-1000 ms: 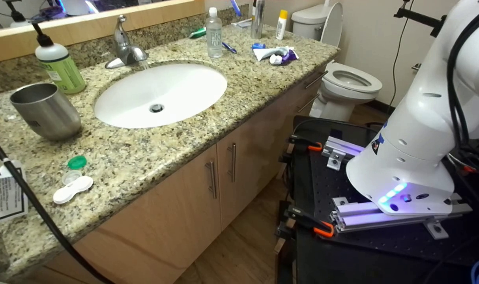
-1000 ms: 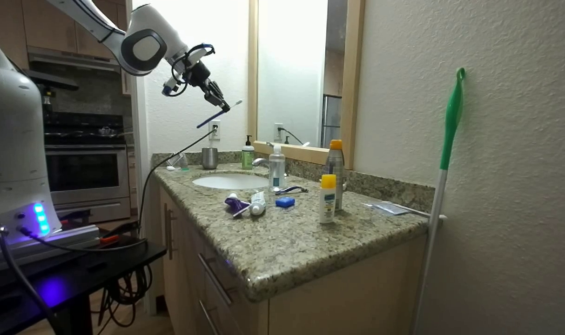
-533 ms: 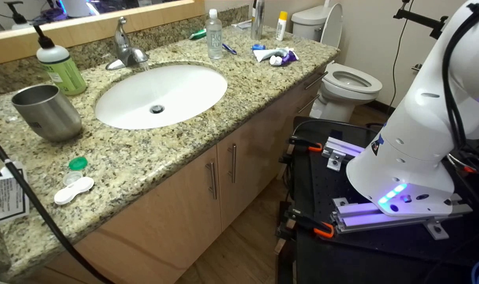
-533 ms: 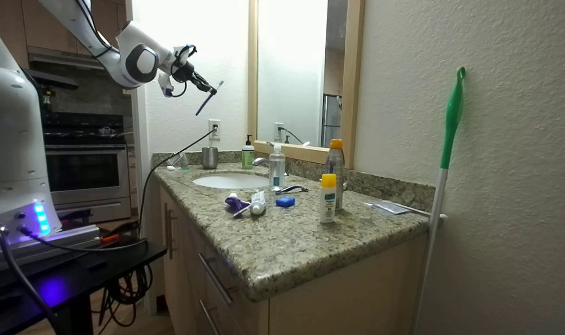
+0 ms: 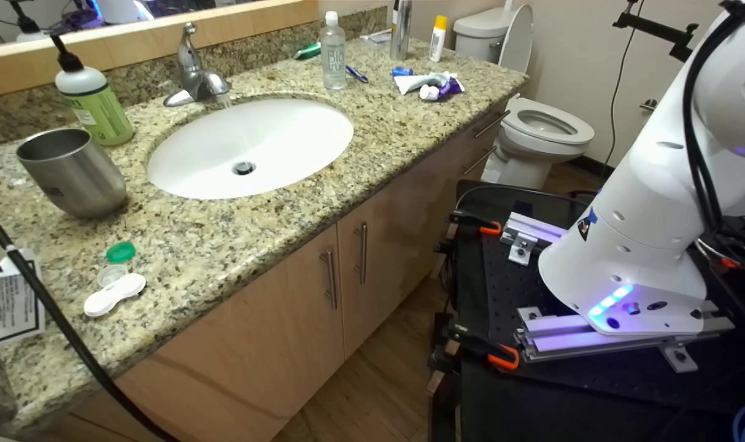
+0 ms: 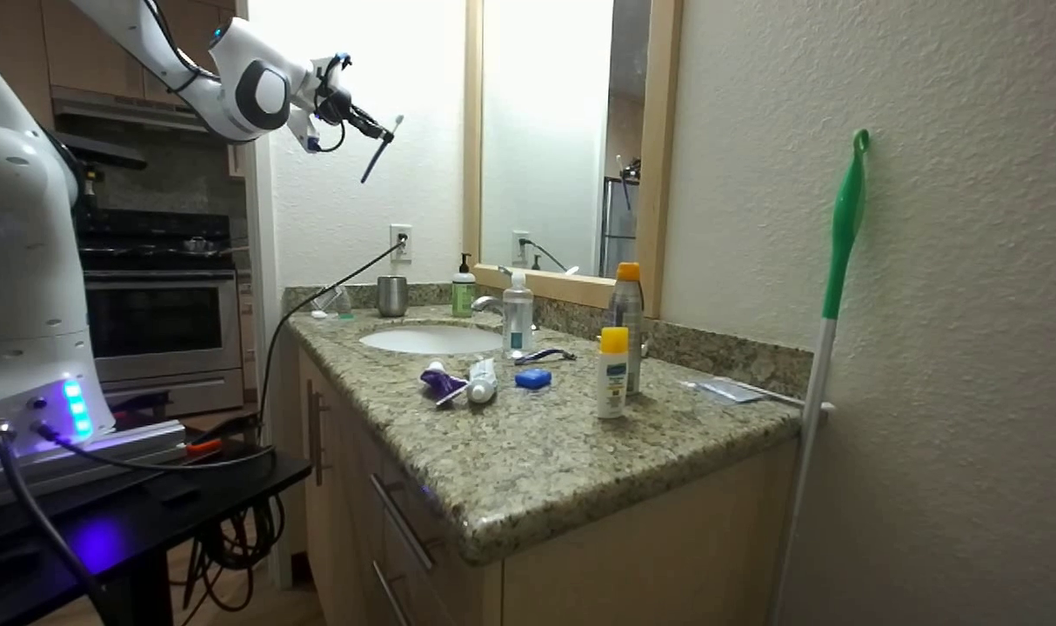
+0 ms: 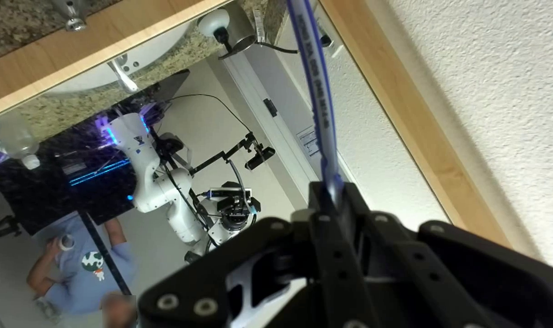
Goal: Place the toothbrush in the cup then put it back on the counter
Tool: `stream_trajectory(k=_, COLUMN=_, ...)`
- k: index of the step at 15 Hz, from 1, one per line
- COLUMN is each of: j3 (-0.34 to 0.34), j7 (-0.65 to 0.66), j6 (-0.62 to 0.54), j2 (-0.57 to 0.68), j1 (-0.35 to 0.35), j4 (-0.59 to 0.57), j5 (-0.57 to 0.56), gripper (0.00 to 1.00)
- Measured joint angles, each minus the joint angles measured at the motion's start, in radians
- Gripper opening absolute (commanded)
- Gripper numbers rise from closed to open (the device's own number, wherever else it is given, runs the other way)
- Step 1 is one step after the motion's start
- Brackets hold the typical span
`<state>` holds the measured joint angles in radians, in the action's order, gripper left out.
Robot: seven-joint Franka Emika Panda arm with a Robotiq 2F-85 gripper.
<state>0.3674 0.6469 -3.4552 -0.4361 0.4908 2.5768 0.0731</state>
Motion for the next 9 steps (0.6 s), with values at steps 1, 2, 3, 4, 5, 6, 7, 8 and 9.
stream_trajectory(k=1, j3=0.000, j7=0.000, j6=0.000, j2=0.000, j1=0.000, j4=0.000, j5=0.000, gripper=0.03)
stream_trajectory(k=2, j3=0.011, j7=-0.005, j6=0.001, j2=0.000, j1=0.014, j4=0.000, j5=0.002, gripper=0.03)
stream_trajectory(k=3, j3=0.045, j7=-0.007, j6=0.002, j2=0.001, j1=0.054, j4=-0.002, j5=0.008, gripper=0.03)
stream_trajectory(k=4, j3=0.100, j7=-0.015, j6=0.001, j2=0.004, j1=0.117, j4=-0.011, j5=0.022, gripper=0.03)
stream_trajectory(k=5, j3=0.167, j7=-0.026, j6=0.001, j2=0.008, j1=0.190, j4=-0.026, j5=0.054, gripper=0.03)
stream_trajectory(k=6, j3=0.243, j7=-0.042, j6=0.002, j2=0.014, j1=0.265, j4=-0.041, j5=0.101, gripper=0.03)
stream_trajectory(k=7, j3=0.317, j7=-0.045, j6=0.002, j2=0.021, j1=0.337, j4=-0.054, j5=0.131, gripper=0.03)
stream_trajectory(k=8, j3=0.392, j7=-0.042, j6=0.001, j2=0.027, j1=0.405, j4=-0.068, j5=0.150, gripper=0.03)
stream_trajectory(k=9, j3=0.466, j7=-0.034, j6=0.001, j2=0.032, j1=0.464, j4=-0.085, j5=0.164, gripper=0.03)
